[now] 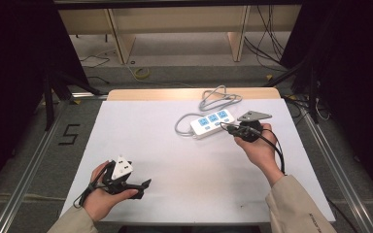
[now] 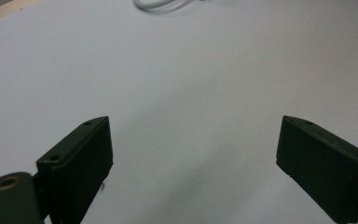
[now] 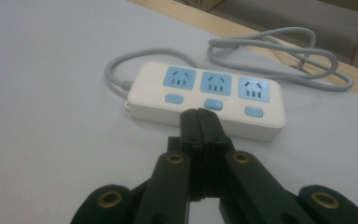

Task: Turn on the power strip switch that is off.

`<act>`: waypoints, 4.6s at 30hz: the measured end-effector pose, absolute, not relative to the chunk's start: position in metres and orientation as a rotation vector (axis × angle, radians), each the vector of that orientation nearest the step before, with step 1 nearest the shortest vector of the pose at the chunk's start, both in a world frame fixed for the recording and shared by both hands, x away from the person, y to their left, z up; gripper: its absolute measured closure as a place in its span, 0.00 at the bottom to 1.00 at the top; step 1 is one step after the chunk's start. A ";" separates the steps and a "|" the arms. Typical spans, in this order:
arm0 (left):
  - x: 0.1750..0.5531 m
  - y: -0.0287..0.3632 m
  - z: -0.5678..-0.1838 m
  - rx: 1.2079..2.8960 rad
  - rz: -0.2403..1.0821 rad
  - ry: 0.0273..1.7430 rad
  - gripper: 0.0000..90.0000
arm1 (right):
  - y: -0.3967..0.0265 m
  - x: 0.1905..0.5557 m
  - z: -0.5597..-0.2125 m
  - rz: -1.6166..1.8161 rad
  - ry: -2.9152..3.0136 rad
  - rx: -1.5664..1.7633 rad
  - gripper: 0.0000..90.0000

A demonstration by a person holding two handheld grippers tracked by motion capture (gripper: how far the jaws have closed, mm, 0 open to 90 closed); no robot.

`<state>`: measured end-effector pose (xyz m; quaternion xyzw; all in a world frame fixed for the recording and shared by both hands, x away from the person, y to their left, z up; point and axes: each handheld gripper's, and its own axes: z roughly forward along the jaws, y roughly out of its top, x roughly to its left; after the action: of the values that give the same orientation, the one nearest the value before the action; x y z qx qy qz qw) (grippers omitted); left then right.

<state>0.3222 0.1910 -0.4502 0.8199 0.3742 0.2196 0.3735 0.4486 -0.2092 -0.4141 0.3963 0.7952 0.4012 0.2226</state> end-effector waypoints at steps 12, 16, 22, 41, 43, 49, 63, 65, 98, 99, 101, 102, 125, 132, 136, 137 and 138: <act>0.323 0.190 -0.451 2.106 0.556 0.949 0.11 | -0.216 0.454 -0.413 1.101 2.189 1.118 1.00; 0.323 0.190 -0.451 2.100 0.557 0.952 0.11 | -0.215 0.457 -0.411 1.093 2.200 1.117 1.00; 0.323 0.190 -0.451 2.100 0.557 0.952 0.11 | -0.211 0.462 -0.411 1.077 2.209 1.118 1.00; 0.323 0.189 -0.450 2.092 0.558 0.959 0.12 | -0.201 0.485 -0.407 1.034 2.230 1.128 1.00; 0.323 0.189 -0.450 2.093 0.556 0.959 0.12 | -0.200 0.488 -0.407 1.025 2.234 1.130 1.00; 0.323 0.189 -0.450 2.098 0.555 0.959 0.12 | -0.196 0.494 -0.409 1.016 2.251 1.135 1.00; 0.323 0.188 -0.450 2.098 0.559 0.960 0.12 | -0.194 0.503 -0.406 0.989 2.255 1.151 1.00; 0.324 0.188 -0.450 2.098 0.560 0.961 0.12 | -0.193 0.504 -0.406 0.985 2.256 1.154 1.00; 0.323 0.188 -0.451 2.101 0.548 0.950 0.12 | -0.178 0.525 -0.417 0.925 2.291 1.176 1.00; 0.323 0.188 -0.451 2.101 0.547 0.950 0.12 | -0.177 0.526 -0.417 0.922 2.293 1.180 1.00; 0.323 0.188 -0.451 2.102 0.546 0.951 0.12 | -0.178 0.527 -0.417 0.917 2.296 1.182 1.00; 0.323 0.188 -0.451 2.100 0.546 0.950 0.12 | -0.178 0.528 -0.417 0.916 2.295 1.184 1.00; 0.323 0.188 -0.451 2.102 0.542 0.952 0.12 | -0.169 0.542 -0.426 0.824 2.347 1.194 1.00; 0.323 0.188 -0.451 2.102 0.541 0.953 0.12 | -0.172 0.545 -0.429 0.806 2.356 1.219 1.00; 0.323 0.188 -0.451 2.102 0.541 0.953 0.12 | -0.173 0.546 -0.429 0.800 2.361 1.224 1.00; 0.323 0.188 -0.451 2.101 0.542 0.953 0.12 | -0.172 0.546 -0.430 0.799 2.362 1.225 1.00; 0.324 0.188 -0.451 2.102 0.541 0.953 0.12 | -0.172 0.547 -0.431 0.797 2.367 1.223 1.00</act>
<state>0.3235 0.1881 -0.4514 0.8217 0.3726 0.2114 0.3760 0.5465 -0.1719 -0.4305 0.4327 0.8373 0.2820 0.1794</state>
